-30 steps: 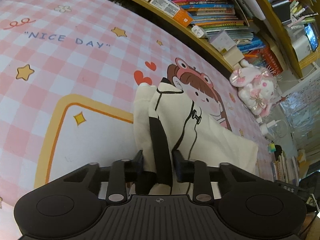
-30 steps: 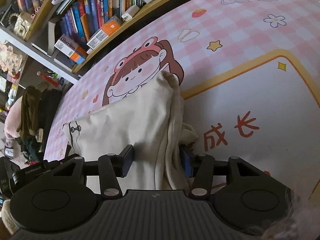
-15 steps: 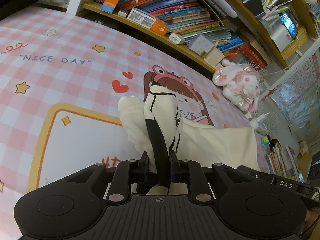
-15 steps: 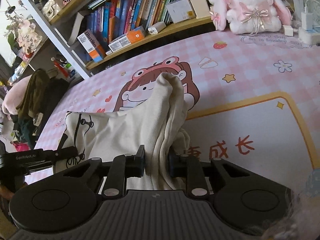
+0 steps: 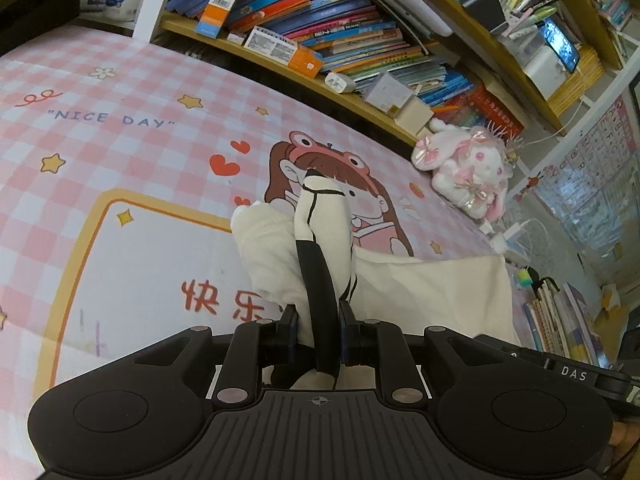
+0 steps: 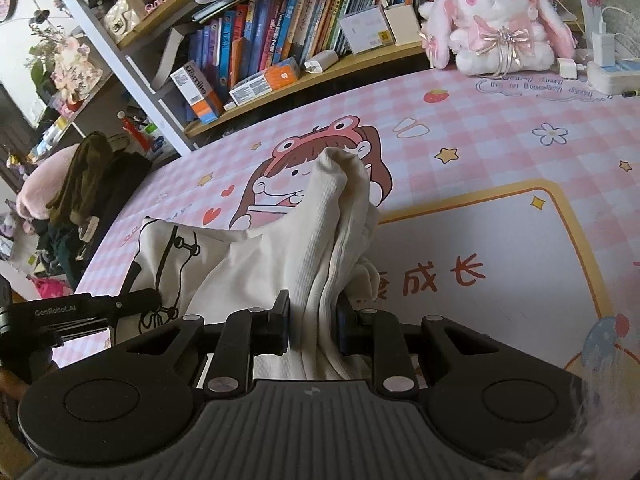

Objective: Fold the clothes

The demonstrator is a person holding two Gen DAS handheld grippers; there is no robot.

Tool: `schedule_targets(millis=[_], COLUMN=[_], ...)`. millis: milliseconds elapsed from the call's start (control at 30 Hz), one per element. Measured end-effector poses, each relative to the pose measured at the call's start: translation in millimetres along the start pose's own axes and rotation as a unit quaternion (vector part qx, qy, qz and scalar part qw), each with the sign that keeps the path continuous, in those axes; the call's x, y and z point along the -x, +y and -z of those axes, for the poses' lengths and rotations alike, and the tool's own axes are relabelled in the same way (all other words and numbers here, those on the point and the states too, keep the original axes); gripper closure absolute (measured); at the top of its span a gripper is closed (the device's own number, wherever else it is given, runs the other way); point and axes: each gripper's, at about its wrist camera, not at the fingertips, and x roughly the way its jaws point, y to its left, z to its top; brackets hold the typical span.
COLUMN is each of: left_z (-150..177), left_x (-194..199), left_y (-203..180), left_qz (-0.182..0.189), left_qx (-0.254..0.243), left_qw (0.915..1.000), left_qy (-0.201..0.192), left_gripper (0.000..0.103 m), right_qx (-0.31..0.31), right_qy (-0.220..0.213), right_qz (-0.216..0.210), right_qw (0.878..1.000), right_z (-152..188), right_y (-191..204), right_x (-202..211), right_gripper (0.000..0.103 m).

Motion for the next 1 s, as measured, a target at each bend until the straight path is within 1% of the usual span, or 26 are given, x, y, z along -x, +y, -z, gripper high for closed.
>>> schedule_targets(millis=[233,467,700,1000], left_z=[14,16,-1,-47], left_x=[13,24,21,12], left_y=[-7,-5,6,43], left_qz=[-0.007,-0.011,-0.005,0.006], left_qx=[0.004,0.008,-0.007,-0.014], left_qw=[0.9999,0.9997,0.9998,0.9998], left_qy=[-0.01,-0.019,-0.016,-0.012], left_gripper=[0.085,0.085,0.085,0.085], right_qx=[0.011,0.015,0.012,0.004], right_qy=[0.001,0.003,-0.004,-0.011], right_qz=[-0.011,-0.02,-0.019,-0.013], right_qw=[1.0,1.0,1.0,1.0], right_z=[6,10,4,-14], right_y=[-1,3,11,42], right_x=[13,17,9,-26], right_gripper=[0.083,0.083,0.083,0.083])
